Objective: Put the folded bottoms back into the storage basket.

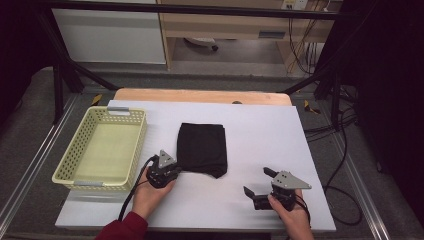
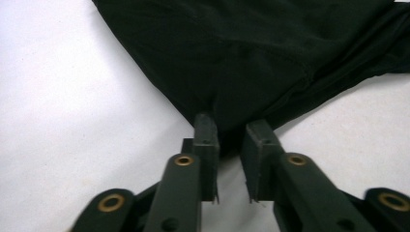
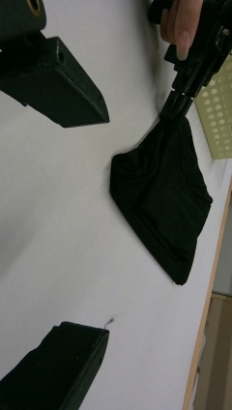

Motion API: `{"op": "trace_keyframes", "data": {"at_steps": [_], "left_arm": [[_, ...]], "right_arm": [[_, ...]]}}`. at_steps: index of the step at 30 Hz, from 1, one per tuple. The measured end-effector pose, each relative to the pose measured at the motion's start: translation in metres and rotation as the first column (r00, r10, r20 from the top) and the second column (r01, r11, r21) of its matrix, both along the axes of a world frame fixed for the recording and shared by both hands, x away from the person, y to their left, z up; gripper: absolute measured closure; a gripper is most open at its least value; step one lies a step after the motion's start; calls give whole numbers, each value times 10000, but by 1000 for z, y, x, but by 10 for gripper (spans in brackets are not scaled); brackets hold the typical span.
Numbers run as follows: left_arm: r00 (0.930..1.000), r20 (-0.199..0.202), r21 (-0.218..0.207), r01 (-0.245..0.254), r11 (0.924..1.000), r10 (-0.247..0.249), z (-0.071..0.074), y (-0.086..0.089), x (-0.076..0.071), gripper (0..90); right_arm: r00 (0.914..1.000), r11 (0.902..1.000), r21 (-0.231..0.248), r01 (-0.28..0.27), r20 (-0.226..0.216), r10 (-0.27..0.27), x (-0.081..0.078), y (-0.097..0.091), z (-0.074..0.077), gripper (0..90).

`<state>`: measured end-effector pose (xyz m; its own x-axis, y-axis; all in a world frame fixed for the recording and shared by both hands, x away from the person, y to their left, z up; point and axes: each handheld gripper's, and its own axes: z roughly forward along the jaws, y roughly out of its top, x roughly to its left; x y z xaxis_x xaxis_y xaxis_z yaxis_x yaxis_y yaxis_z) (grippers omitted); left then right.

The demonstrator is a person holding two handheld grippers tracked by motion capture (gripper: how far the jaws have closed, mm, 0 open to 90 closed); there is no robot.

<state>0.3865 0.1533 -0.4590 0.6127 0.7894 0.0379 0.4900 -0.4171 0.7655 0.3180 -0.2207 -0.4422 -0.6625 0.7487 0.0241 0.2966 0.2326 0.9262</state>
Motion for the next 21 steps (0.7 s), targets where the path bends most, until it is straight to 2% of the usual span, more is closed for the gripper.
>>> {"op": "trace_keyframes", "data": {"at_steps": [1, 5, 9, 12, 18, 21], "left_arm": [[10000, 35, 23, 27, 10000, -27, 0, -1, 0, 839], [9998, 139, 192, 111, 9998, -113, 0, -2, -2, 853], [9999, 12, 53, 164, 9999, -164, 1, -2, -4, 860], [9996, -116, 189, 260, 9995, -258, 3, -1, -8, 863], [9994, -114, 479, 341, 9983, -336, 6, -1, -16, 864], [9993, -128, 417, 350, 9985, -345, 8, 0, -19, 864]], "right_arm": [[10000, 10000, -8, -22, 23, 22, 0, 1, 0, 26], [10000, 10000, -14, -45, 14, 45, 0, 2, 0, 27], [10000, 9999, -56, -90, 29, 90, -1, 3, 0, 26], [10000, 9999, -75, -93, 26, 94, -1, 4, 0, 27], [9999, 9999, -65, -101, 38, 101, -1, 4, 1, 26], [9999, 9999, -70, -104, 17, 104, -1, 4, 1, 27]]}}
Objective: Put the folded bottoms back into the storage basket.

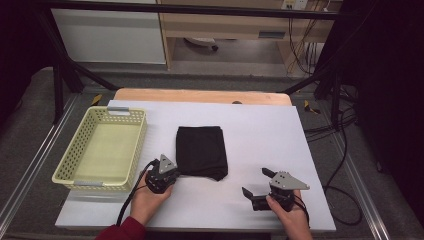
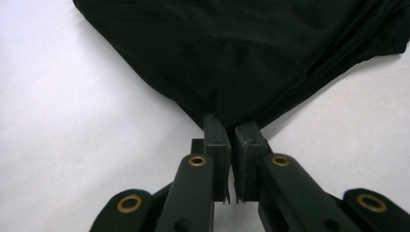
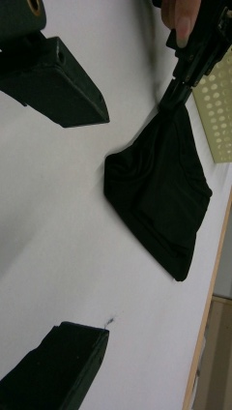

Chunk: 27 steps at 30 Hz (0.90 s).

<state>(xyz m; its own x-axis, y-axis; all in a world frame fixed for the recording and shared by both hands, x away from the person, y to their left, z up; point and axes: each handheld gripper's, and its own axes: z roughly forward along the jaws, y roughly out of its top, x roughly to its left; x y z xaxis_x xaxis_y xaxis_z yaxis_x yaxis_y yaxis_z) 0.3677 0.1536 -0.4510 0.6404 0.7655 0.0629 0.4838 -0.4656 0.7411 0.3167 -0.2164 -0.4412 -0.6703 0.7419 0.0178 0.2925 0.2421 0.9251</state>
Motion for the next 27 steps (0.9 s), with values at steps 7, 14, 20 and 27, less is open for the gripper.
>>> {"op": "trace_keyframes", "data": {"at_steps": [7, 14, 20, 27], "left_arm": [[9999, -71, -86, 116, 9999, -116, 0, 4, -8, 864], [9999, -86, -133, 123, 9998, -125, 1, 6, -15, 864], [9997, -126, -88, 187, 9998, -188, 1, 8, -21, 864], [9995, -116, -41, 284, 9996, -285, 3, 12, -35, 864]], "right_arm": [[10000, 10000, -24, -67, 33, 67, 0, 2, 0, 27], [9999, 9999, -36, -100, 26, 100, -1, 3, 0, 27], [9999, 9999, -9, -155, -15, 155, -1, 4, 1, 26], [9991, 9994, -140, -319, -297, 314, -4, 12, 0, 27]]}}
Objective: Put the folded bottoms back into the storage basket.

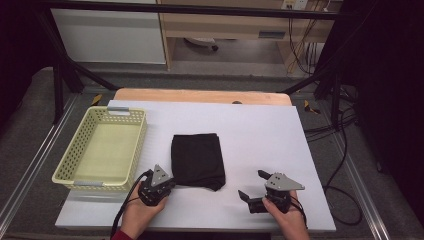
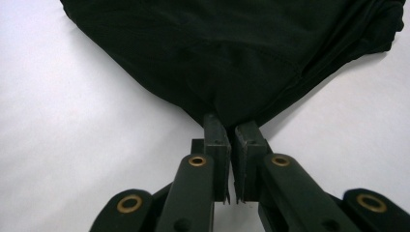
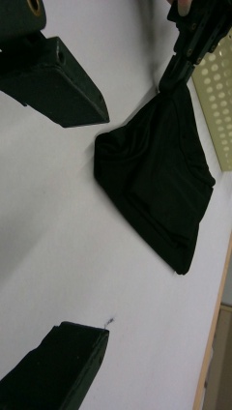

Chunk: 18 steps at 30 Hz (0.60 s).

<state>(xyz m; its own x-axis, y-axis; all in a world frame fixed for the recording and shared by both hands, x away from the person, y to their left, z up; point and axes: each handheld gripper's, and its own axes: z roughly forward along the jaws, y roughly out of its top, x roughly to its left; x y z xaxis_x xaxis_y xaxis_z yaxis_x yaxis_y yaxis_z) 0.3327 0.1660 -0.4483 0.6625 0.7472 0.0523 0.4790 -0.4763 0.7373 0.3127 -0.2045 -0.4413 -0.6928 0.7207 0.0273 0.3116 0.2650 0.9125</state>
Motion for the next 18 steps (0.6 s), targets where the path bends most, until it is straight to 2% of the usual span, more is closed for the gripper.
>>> {"op": "trace_keyframes", "data": {"at_steps": [7, 10, 15, 18], "left_arm": [[9997, -163, -67, 207, 9998, -208, 0, 10, -17, 864], [9991, -270, -91, 324, 9994, -327, -1, 14, -24, 864], [9984, -297, -151, 480, 9987, -485, -1, 17, -32, 864], [9981, -309, -220, 524, 9984, -530, -2, 20, -38, 864]], "right_arm": [[9991, 9991, -171, -395, -187, 392, -5, 15, -1, 27], [9968, 9966, -336, -750, -318, 740, -9, 27, -2, 26], [9933, 9932, -424, -1084, -460, 1064, -12, 38, -4, 27], [9909, 9905, -631, -1220, -655, 1179, -16, 47, -6, 29]]}}
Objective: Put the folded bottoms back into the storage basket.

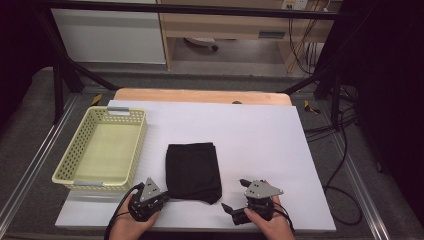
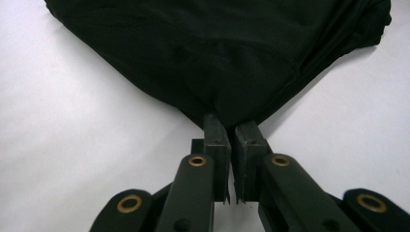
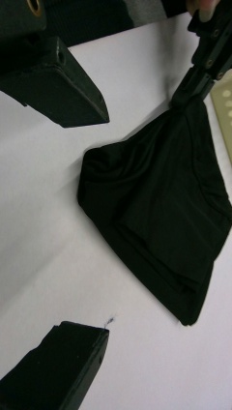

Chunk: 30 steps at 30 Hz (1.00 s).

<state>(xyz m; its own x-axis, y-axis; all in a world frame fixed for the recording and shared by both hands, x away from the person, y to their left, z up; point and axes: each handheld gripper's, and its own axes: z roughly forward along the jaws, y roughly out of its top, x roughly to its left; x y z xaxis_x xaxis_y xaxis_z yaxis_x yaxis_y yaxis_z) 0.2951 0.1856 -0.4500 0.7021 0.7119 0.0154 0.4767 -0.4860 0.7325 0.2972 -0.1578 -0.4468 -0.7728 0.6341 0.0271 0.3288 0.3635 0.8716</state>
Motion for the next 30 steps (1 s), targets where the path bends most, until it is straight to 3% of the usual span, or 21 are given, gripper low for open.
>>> {"op": "trace_keyframes", "data": {"at_steps": [10, 19, 30], "left_arm": [[9998, -75, -45, 178, 9998, -179, 0, 5, -11, 864], [9990, -192, -45, 401, 9992, -402, 0, 15, -21, 864], [9987, -291, -74, 422, 9991, -424, -1, 18, -20, 863]], "right_arm": [[9986, 9989, -256, -395, -356, 386, -8, 23, -4, 36], [9966, 9981, -164, -602, -582, 591, -11, 33, -5, 51], [9927, 9942, -456, -974, -752, 938, -12, 52, -9, 60]]}}
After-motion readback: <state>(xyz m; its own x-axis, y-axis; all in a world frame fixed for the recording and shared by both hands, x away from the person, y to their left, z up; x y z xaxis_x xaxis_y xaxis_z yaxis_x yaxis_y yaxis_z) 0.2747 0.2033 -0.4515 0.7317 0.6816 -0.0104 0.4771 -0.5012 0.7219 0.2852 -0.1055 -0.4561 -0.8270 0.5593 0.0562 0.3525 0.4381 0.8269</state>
